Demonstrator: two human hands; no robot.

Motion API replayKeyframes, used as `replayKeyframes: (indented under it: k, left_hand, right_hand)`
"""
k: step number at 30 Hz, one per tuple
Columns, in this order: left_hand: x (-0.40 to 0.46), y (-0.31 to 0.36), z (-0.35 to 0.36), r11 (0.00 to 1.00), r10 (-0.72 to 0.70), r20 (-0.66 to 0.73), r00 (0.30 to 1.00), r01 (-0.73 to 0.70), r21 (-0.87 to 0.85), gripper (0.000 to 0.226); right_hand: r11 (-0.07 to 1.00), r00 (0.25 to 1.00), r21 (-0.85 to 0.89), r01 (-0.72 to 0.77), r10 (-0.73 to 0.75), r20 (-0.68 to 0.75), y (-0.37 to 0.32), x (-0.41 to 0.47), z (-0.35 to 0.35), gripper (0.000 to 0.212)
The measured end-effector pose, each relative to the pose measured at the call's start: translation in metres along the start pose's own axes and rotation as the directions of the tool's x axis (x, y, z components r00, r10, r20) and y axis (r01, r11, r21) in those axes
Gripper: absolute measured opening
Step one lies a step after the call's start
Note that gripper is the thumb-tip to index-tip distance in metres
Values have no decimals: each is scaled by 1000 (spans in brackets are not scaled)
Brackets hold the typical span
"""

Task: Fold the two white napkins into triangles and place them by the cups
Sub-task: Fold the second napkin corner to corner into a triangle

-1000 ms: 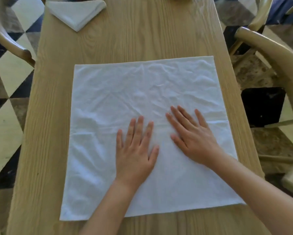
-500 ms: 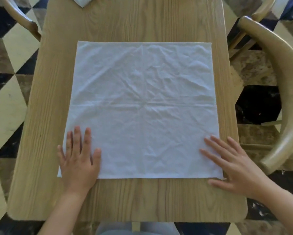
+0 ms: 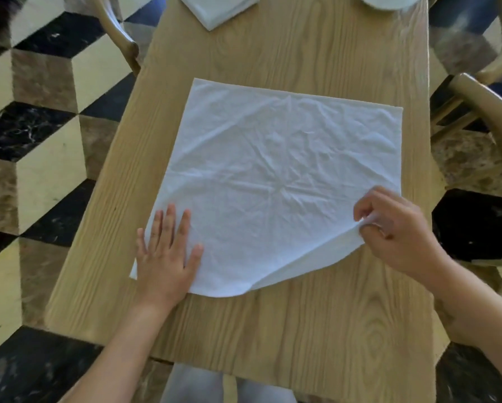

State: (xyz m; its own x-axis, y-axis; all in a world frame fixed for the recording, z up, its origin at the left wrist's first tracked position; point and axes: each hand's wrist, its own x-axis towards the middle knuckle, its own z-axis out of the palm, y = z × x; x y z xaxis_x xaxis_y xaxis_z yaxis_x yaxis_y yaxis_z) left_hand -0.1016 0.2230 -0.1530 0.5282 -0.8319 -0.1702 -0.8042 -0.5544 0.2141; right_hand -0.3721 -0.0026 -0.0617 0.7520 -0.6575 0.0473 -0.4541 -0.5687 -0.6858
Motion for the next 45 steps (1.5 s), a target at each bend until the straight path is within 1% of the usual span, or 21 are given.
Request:
replayKeyframes:
  k: [2, 4, 8, 10, 12, 13, 14, 16, 17, 18, 20, 21, 23, 25, 27, 30, 32, 35, 39, 42, 45]
  left_hand:
    - [0, -1, -1, 1000, 2, 3, 1000, -2, -29, 70]
    - [0, -1, -1, 997, 3, -2, 1000, -3, -81, 70]
    - [-1, -1, -7, 968, 20, -44, 999, -30, -247, 75]
    - [-3, -1, -12, 921, 23, -78, 997, -51, -385, 77]
    - [-4, -2, -17, 837, -25, -108, 994, -38, -546, 77]
    - [-4, -4, -20, 794, -62, -118, 991, -23, -607, 69]
    - [-4, -6, -22, 758, -98, -128, 987, -9, -652, 55]
    - [-5, -10, -25, 724, -150, -158, 976, 0, -690, 28]
    - [-6, -12, -25, 723, -168, -178, 970, -2, -690, 23]
    - [-7, -15, -27, 730, -189, -198, 962, 3, -683, 23]
    - [-10, -20, -30, 743, -253, -214, 944, 48, -667, 24]
    - [-11, -23, -31, 741, -291, -212, 933, 80, -667, 23]
    - [-12, -27, -32, 735, -355, -209, 911, 134, -664, 22]
    - [-13, -30, -34, 738, -411, -197, 890, 198, -645, 21]
    - [-13, -33, -34, 749, -448, -184, 875, 254, -612, 19]
    - [-15, -36, -37, 768, -456, -170, 874, 290, -572, 8]
    - [-16, -37, -39, 783, -452, -171, 875, 298, -546, 3]
    - [-22, -41, -36, 804, -452, -194, 871, 304, -511, 12]
    - [-32, -43, -33, 815, -468, -224, 855, 319, -484, 30]
    - [-34, -43, -30, 848, -441, -259, 859, 305, -433, 31]
    - [-34, -45, -28, 863, -425, -262, 866, 301, -407, 30]
  right_hand:
    - [1000, 994, 21, 7, -10, 108, -12, 40, -7, 27]
    - [998, 979, -29, 52, -45, 199, -21, 80, -10, 34]
    - [988, 970, -77, 132, -113, 216, -32, 151, 3, 39]
    - [983, 966, -100, 151, -125, 228, -34, 181, 15, 42]
    - [978, 956, -151, 147, -101, 274, -38, 209, 30, 47]
    - [973, 950, -174, 152, -96, 296, -40, 221, 37, 48]
    - [967, 948, -190, 167, -105, 301, -43, 232, 43, 46]
    - [961, 964, -201, 190, -143, 224, -49, 255, 54, 33]
    - [965, 975, -189, 182, -153, 161, -53, 265, 58, 23]
    - [976, 984, -150, 159, -144, 109, -57, 274, 62, 16]
    - [994, 993, -37, 108, -106, 53, -64, 290, 69, 14]
    - [995, 994, -14, 101, -100, 32, -67, 298, 72, 15]
    - [995, 995, -19, 97, -97, 11, -70, 311, 78, 15]
    - [996, 998, -66, 61, -60, 22, -67, 323, 86, 15]
    - [994, 999, -106, 1, 4, 47, -63, 332, 97, 27]
    - [995, 993, -58, -86, 91, 78, -55, 342, 114, 36]
    - [994, 992, -79, -78, 85, 91, -49, 345, 122, 35]
    - [992, 995, -112, -51, 60, 79, -41, 346, 131, 22]
    - [980, 993, -193, -55, 73, 87, -33, 348, 139, 25]
    - [973, 993, -215, -78, 95, 73, -33, 350, 144, 24]
    - [964, 990, -245, -100, 120, 68, -34, 351, 149, 20]
